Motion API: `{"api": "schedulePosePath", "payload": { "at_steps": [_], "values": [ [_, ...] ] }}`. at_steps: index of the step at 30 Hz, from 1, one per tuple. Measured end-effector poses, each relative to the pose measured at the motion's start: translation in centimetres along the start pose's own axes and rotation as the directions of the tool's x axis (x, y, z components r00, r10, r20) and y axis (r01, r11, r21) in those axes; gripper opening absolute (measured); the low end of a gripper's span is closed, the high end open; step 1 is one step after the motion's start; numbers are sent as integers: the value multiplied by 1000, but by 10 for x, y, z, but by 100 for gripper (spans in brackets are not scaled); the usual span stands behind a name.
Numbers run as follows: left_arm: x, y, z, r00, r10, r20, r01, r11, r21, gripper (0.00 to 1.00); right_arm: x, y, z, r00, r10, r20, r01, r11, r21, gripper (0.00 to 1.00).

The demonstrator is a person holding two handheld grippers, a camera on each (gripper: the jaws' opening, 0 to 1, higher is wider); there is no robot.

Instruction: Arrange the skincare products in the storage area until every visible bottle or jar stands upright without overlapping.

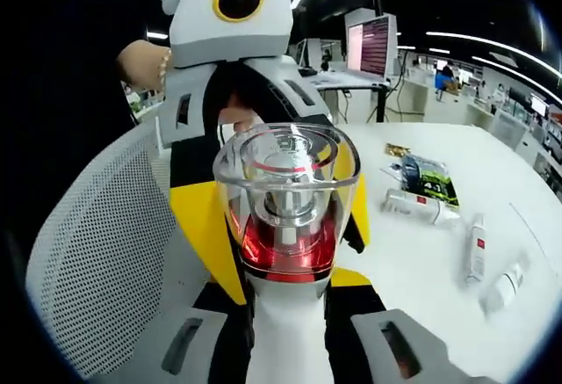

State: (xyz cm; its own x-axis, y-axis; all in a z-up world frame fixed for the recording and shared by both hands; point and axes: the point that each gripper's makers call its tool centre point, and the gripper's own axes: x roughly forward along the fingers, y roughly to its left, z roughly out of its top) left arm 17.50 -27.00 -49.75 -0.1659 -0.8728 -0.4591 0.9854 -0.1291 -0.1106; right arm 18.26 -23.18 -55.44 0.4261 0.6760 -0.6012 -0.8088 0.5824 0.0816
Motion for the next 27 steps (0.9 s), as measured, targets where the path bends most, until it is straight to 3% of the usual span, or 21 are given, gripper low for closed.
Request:
{"api": "schedulePosePath", "payload": {
  "at_steps": [5, 10, 27],
  "values": [
    [5, 0, 6, 998, 0, 57, 5, 997, -72, 26, -7, -3, -5, 1000, 21, -2, -21, 1000, -11, 22],
    [14, 3, 12, 998, -7, 69, 14, 995, -96, 26, -15, -12, -9, 1000, 24, -15, -25, 999, -25, 22],
    [62, 40, 42, 995, -36, 91, 43, 996, -76, 27, -43, -71, -26, 999, -41, -33, 41, 999, 2, 22]
  ]
}}
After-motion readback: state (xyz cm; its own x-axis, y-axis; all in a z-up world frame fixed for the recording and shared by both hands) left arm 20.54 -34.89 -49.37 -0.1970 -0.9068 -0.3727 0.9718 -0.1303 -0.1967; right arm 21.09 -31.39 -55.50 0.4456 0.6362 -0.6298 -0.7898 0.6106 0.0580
